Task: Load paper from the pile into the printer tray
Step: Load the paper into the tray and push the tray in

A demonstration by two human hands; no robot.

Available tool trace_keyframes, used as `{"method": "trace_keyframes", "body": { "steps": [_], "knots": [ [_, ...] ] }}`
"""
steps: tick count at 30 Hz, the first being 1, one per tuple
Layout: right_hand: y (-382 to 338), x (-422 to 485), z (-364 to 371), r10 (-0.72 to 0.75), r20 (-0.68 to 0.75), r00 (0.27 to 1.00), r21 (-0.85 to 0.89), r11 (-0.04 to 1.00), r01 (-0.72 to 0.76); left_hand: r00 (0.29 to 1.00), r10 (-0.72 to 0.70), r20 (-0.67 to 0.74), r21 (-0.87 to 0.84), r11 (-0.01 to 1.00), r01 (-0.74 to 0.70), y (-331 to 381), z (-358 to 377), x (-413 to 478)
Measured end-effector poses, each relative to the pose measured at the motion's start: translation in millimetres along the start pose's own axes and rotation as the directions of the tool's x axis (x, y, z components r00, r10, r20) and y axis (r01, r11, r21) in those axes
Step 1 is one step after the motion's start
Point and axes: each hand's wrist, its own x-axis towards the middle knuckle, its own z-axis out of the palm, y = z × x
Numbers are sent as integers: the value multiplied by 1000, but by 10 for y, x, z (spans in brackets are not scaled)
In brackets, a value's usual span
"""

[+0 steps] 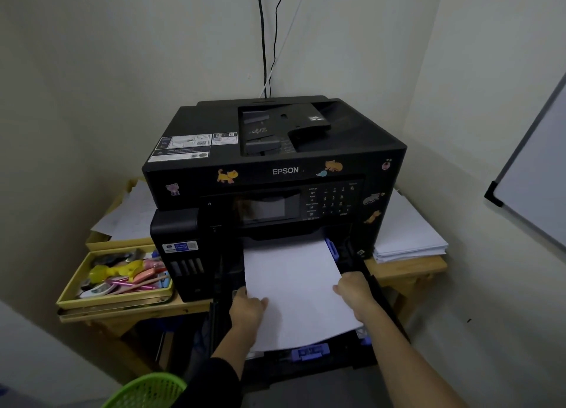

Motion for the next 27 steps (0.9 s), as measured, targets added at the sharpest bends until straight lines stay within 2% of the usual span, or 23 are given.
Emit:
{"method": "trace_keyframes", "body": {
  "steps": [4,7,9,12,13,15,18,19,21,24,25,27],
  "knots": [
    [60,14,33,-58,-1,998,-66,996,58,999,29,-21,124,992,-26,-23,14,52],
    [79,23,71,-129,-94,987,-237,966,103,998,52,-42,350,936,-34,29,2,20],
    [64,-46,95,-175,-114,978,-391,913,117,996,76,-39,508,860,-46,70,5,-62],
    [40,-155,128,-252,-101,962,-609,781,140,986,165,-17,722,684,-102,100,42,-186],
    [59,-148,132,-278,-86,957,-654,740,157,981,195,-7,757,642,-122,108,54,-244],
    [109,-148,102,-320,10,948,-639,727,252,962,274,12,793,583,-176,74,80,-323],
    [169,-196,0,-306,275,911,-433,807,402,931,364,23,816,531,-228,21,56,-424],
    [193,-228,-37,-292,345,892,-400,814,421,930,360,75,810,522,-268,3,39,-443],
    [249,-283,-93,-241,463,853,-444,770,459,907,313,283,752,515,-412,-59,-3,-469],
    [346,-413,-141,-104,578,810,-582,644,497,807,201,555,611,561,-559,-194,-65,-555],
    [387,-451,-142,-69,587,806,-621,601,504,783,175,597,604,544,-582,-253,-75,-581],
    [496,-528,-117,-54,581,812,-692,492,528,744,180,644,651,383,-656,-375,-62,-612]
  ]
}}
